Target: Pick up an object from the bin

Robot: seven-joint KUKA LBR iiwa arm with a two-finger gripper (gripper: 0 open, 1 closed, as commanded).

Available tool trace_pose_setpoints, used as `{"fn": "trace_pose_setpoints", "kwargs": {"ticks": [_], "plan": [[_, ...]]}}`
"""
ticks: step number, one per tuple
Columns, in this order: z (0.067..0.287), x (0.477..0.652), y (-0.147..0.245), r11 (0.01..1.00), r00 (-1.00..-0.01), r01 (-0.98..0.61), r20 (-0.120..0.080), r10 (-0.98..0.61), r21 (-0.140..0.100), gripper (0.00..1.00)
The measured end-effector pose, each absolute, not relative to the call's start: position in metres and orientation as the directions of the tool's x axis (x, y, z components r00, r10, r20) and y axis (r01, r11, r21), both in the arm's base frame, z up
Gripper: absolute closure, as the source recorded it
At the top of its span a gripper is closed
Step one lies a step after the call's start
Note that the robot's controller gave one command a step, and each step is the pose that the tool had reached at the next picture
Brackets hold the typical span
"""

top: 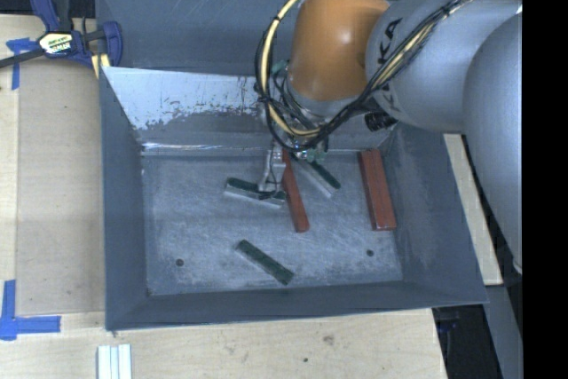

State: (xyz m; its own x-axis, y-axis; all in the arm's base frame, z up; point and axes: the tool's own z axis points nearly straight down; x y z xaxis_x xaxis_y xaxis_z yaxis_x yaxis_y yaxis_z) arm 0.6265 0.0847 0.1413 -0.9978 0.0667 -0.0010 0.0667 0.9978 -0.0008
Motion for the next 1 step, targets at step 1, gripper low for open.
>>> {"fn": "trace_pose_setpoints", "kwargs": {"ticks": [1], "plan": [[0.1411,0.6263,0.0649,0.997,-0.997,0.072,0.001,0.072,-0.001,0.00]]}}
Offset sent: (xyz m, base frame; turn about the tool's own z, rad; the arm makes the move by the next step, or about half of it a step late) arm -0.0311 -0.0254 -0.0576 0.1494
